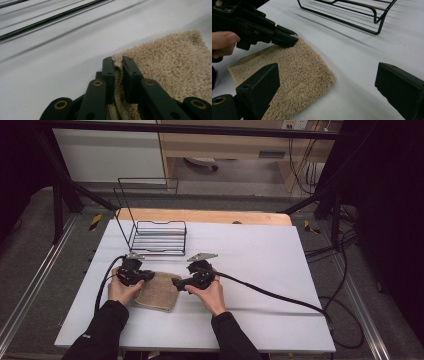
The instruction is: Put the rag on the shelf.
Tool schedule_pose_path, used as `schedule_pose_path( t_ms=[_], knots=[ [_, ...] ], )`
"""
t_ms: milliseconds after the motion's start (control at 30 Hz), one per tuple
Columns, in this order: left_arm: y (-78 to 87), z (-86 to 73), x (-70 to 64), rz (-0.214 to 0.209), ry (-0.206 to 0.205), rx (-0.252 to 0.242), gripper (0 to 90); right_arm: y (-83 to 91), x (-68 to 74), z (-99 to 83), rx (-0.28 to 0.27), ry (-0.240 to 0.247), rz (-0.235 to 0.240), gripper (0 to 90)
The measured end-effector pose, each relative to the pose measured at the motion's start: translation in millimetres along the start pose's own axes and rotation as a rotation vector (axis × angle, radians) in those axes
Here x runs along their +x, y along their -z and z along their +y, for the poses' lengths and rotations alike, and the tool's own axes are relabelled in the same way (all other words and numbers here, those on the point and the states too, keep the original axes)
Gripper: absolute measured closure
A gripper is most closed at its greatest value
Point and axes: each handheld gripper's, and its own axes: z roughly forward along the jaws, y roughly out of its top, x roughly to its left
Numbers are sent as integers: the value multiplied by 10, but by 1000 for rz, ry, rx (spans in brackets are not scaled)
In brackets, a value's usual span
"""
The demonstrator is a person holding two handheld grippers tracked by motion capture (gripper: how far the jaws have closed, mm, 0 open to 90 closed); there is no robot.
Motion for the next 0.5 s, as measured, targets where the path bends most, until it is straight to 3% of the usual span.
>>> schedule_pose_path(
  t_ms=[100, 267, 300, 500],
  knots=[
    [0, -3, 6, -6, 2, -2, 807, -99, 17, 15, 15, -11, -14, 75],
    [-1, -3, 5, -3, -4, -3, 805, -194, -15, -16, 25, -13, -47, 207],
    [-1, -3, 5, -3, -5, -3, 803, -219, -23, -32, 33, -12, -50, 271],
    [-1, -6, 10, -5, -11, -4, 797, -274, -38, -66, 46, -17, -48, 398]
  ],
)
